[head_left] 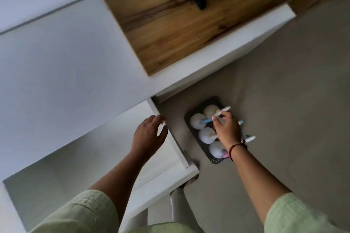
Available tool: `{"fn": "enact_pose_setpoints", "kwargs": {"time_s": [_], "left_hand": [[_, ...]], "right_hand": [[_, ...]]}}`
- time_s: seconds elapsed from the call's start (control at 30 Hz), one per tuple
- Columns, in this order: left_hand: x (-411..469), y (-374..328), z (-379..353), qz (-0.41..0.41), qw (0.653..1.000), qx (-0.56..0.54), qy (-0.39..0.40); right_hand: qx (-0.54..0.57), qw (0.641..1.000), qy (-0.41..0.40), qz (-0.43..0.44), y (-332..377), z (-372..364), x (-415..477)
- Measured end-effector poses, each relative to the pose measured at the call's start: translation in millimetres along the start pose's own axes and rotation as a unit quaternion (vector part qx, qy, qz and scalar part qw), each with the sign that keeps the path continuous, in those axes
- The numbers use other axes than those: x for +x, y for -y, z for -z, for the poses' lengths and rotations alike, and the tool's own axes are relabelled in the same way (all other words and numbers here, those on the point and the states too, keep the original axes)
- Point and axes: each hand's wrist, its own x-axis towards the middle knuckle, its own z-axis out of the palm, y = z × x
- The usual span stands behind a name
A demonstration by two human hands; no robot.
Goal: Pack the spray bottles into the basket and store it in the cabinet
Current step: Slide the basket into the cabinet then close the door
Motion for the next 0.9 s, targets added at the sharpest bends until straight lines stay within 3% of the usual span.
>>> {"fn": "enact_pose_setpoints", "kwargs": {"time_s": [0.1, 0.27, 0.4, 0.53, 0.67, 0.9], "left_hand": [[24, -32, -20, -0.090, 0.991, 0.077, 0.064], [79, -76, -71, -0.199, 0.947, 0.178, 0.181], [116, -99, -113, -0.174, 0.937, 0.178, 0.246], [149, -97, -153, -0.084, 0.954, 0.154, 0.243], [180, -65, -212, -0.026, 0.942, 0.178, 0.284], [224, -2, -304, -0.021, 0.941, 0.236, 0.241]], "right_hand": [[-0.005, 0.996, -0.085, -0.001, -37, 20, 3], [0.028, 0.970, -0.230, -0.071, -103, 28, 13], [0.052, 0.964, -0.252, -0.061, -153, 29, 15], [0.078, 0.947, -0.302, -0.082, -210, 23, 17], [0.115, 0.932, -0.285, -0.194, -260, -10, 26], [0.150, 0.931, -0.145, -0.300, -334, -104, 74]]}}
